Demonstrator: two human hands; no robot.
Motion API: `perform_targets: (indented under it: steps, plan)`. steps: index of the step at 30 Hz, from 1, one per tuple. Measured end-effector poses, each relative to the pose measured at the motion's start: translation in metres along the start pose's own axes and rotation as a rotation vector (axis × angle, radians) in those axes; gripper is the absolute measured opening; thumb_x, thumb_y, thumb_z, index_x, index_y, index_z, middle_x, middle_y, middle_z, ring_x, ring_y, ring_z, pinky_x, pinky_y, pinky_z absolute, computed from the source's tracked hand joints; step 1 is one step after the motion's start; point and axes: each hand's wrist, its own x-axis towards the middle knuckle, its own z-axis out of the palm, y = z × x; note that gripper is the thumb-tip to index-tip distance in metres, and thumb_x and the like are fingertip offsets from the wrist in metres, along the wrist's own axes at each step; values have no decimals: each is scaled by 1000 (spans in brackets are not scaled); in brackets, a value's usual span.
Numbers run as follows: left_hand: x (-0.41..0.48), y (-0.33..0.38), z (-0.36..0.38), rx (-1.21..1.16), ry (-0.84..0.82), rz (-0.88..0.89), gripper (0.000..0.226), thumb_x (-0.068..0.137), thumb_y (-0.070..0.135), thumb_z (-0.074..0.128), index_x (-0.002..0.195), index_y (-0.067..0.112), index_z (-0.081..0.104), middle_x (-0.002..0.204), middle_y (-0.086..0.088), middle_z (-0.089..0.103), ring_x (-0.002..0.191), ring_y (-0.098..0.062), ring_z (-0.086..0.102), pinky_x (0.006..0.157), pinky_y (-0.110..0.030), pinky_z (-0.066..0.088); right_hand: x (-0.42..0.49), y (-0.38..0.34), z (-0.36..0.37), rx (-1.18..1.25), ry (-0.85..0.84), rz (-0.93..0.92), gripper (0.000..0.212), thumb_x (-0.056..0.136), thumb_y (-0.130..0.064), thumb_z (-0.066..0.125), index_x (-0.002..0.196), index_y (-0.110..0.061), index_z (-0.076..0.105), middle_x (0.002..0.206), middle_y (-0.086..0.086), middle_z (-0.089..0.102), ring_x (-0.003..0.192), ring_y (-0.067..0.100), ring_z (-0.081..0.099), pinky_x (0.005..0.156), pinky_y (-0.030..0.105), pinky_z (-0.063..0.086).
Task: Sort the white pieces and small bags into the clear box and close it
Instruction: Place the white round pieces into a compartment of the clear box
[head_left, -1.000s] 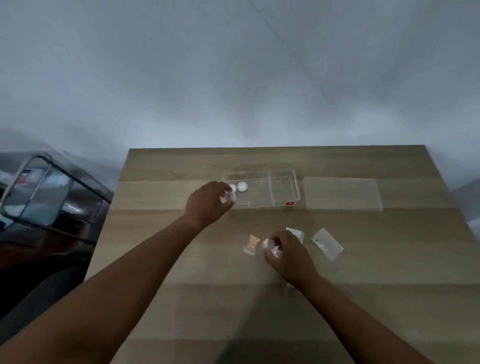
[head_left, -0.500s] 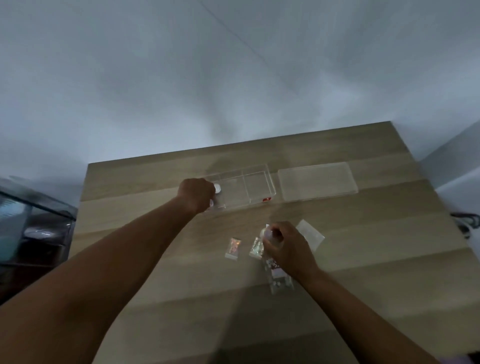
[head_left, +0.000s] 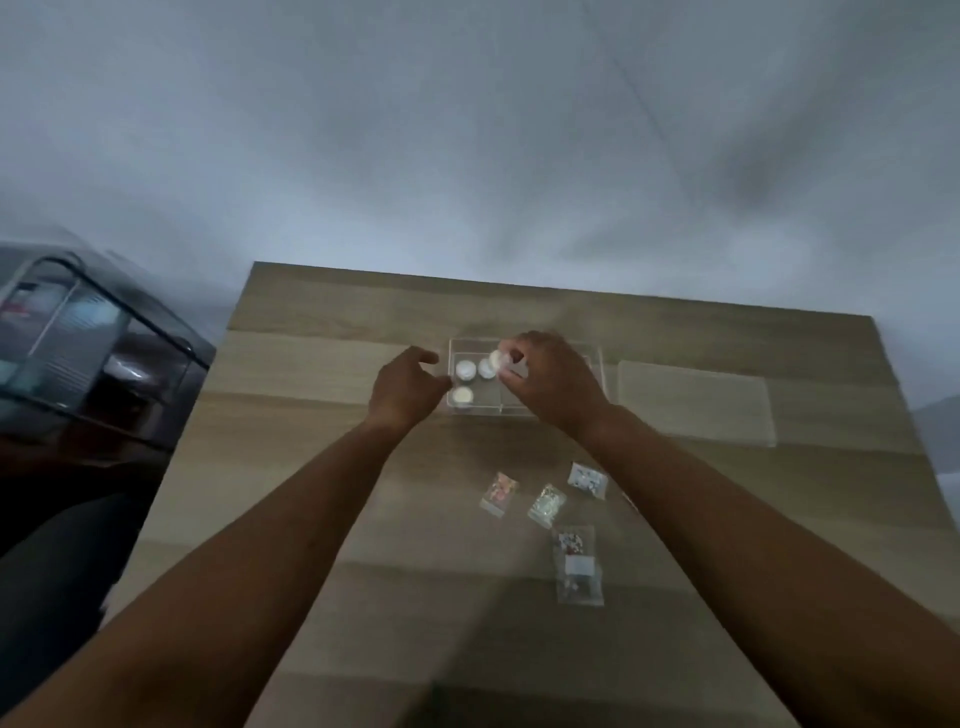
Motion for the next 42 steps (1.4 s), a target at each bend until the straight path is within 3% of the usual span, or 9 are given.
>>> perform_targets:
  steps: [5,11,20,24,27,31,34,37,42]
  plan:
    - [-5,-7,13,-176,-27,-96,26,79,12,70,105,15,69,93,-14,76,78,-28,75,72,-41,64,32,-12,18,-401,-282,-167,19,87,-25,58,99,-15,69,105,10,70,105,29,54,80,36,45]
    - [-7,-9,18,-253,8,-105,27,79,7,66,105,12,69,96,-15,76,82,-30,75,75,-44,63,36,-16,32,-609,-335,-138,21,85,-22,62,100,-12,71,102,15,68,98,30,59,77,34,47]
    - [-9,-5,16,-182,5,-77,28,82,9,66,110,14,67,104,-12,75,94,-28,71,85,-42,59,31,-4,38,-399,-305,-30,23,86,-25,58,103,-15,71,105,11,70,110,28,53,83,37,46]
    - [-19,-5,19,-146,45,-22,39,88,14,64,127,15,56,111,-14,71,101,-29,67,90,-42,54,9,-2,20,-42,-115,60,21,85,-18,62,102,-15,73,105,9,73,97,25,64,83,34,51]
    - [-38,-14,26,-158,144,24,39,88,27,66,123,17,52,104,-10,68,95,-26,65,84,-40,53,-23,9,1,132,14,210,10,82,-19,67,85,-14,75,82,1,74,73,12,64,70,25,49]
    - [-70,-37,49,-48,3,68,23,81,32,71,98,22,59,101,-7,68,89,-24,63,74,-31,46,-76,34,-6,218,-127,492,9,78,-23,73,76,-15,75,68,-2,68,59,8,60,61,19,45]
    - [-88,-49,68,107,-107,164,28,81,26,71,107,17,64,108,-12,66,102,-31,61,82,-35,46,-111,45,14,178,-219,573,6,79,-22,72,74,-19,71,74,-2,67,69,11,60,59,18,40]
    - [-96,-47,77,259,-175,307,35,87,30,63,122,24,61,123,-6,62,115,-27,56,93,-36,48,-129,46,35,152,-215,586,14,78,-24,71,91,-18,70,97,2,69,83,14,60,70,22,40]
    - [-100,-38,79,349,-177,297,40,84,31,66,123,26,58,123,-8,57,115,-29,55,87,-39,49,-138,41,56,98,-141,573,26,73,-31,71,95,-23,62,103,1,60,91,20,61,74,28,43]
